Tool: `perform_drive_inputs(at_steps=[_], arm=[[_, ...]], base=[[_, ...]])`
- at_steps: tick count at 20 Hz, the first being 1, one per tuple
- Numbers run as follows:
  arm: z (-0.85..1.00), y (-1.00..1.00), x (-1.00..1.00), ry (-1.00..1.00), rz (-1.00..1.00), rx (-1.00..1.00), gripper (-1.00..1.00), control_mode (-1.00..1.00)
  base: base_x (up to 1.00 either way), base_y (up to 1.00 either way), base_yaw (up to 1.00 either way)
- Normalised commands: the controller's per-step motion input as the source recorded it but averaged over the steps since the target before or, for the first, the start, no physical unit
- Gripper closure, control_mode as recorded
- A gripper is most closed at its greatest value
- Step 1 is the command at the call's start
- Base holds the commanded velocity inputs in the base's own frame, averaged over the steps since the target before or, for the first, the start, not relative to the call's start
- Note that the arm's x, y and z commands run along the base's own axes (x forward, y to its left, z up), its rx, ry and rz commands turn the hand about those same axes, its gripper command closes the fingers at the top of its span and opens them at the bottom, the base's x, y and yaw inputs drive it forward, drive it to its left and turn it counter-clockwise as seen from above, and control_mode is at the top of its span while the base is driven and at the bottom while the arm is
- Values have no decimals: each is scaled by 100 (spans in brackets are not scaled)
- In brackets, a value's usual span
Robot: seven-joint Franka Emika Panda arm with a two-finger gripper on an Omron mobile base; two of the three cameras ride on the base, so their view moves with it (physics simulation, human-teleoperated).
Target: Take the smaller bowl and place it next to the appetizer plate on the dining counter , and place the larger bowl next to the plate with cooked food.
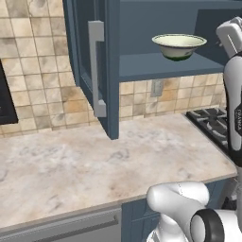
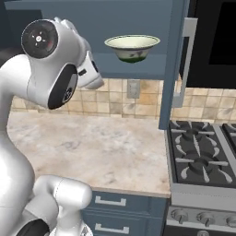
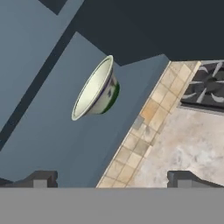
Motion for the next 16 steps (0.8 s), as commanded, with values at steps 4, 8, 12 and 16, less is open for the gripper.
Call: perform_drive_inputs(at_steps=[4,8,12,16], arm=[[-27,-8,62,3,4,0,-100,-100],[0,-17,62,0,0,0,-100,-100],[0,-33,65,0,0,0,-100,-100],[0,-51,45,0,0,6,-100,-100]], base=[[0,0,0],[0,0,0],[0,0,0],[0,0,0]])
